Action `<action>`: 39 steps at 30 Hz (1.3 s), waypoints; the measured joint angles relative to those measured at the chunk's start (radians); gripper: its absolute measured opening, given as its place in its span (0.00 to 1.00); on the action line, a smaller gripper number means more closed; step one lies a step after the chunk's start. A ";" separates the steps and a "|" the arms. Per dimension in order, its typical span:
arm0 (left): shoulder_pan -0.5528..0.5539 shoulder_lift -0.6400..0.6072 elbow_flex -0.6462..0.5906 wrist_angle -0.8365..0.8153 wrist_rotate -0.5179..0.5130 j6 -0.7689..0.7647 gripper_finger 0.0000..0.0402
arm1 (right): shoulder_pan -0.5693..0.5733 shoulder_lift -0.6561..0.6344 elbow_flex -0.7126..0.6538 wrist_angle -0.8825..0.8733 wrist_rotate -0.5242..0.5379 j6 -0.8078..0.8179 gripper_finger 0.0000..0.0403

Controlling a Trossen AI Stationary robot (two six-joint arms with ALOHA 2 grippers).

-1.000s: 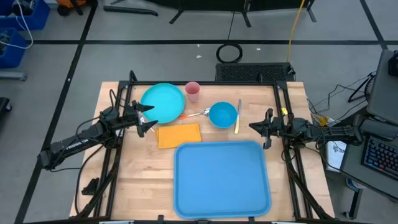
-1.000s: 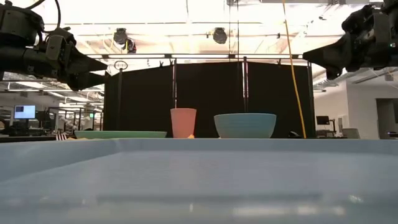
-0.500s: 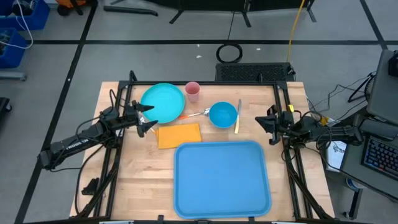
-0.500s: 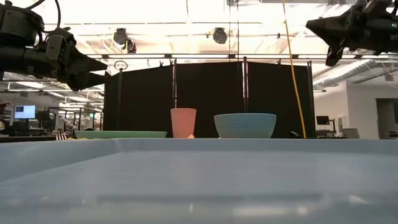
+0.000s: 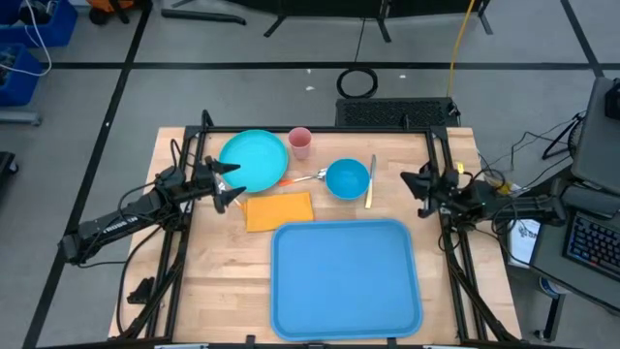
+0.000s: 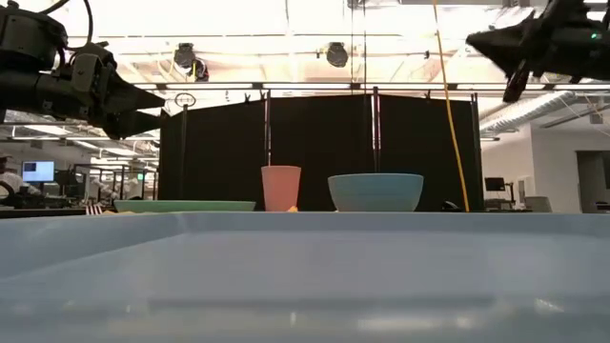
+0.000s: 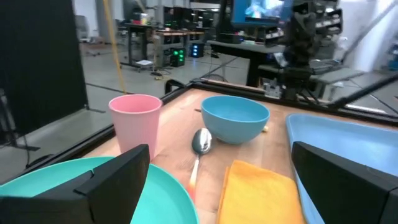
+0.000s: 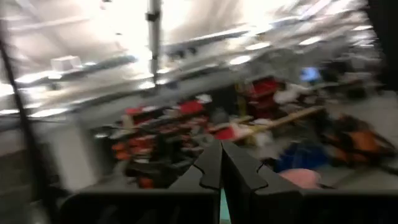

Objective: Set up tray
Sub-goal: Put the pink cup on the top right of the blue serving tray

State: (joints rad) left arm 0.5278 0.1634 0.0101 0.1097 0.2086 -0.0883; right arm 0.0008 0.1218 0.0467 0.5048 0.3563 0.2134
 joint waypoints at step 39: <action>-0.001 0.001 0.001 0.137 -0.134 -0.054 0.99 | 0.007 0.951 0.268 0.116 -0.282 -0.002 0.11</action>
State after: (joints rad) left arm 0.5270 0.1646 0.0109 0.2466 0.0751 -0.1422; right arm 0.0082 1.0733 0.3148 0.6210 0.0742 0.2114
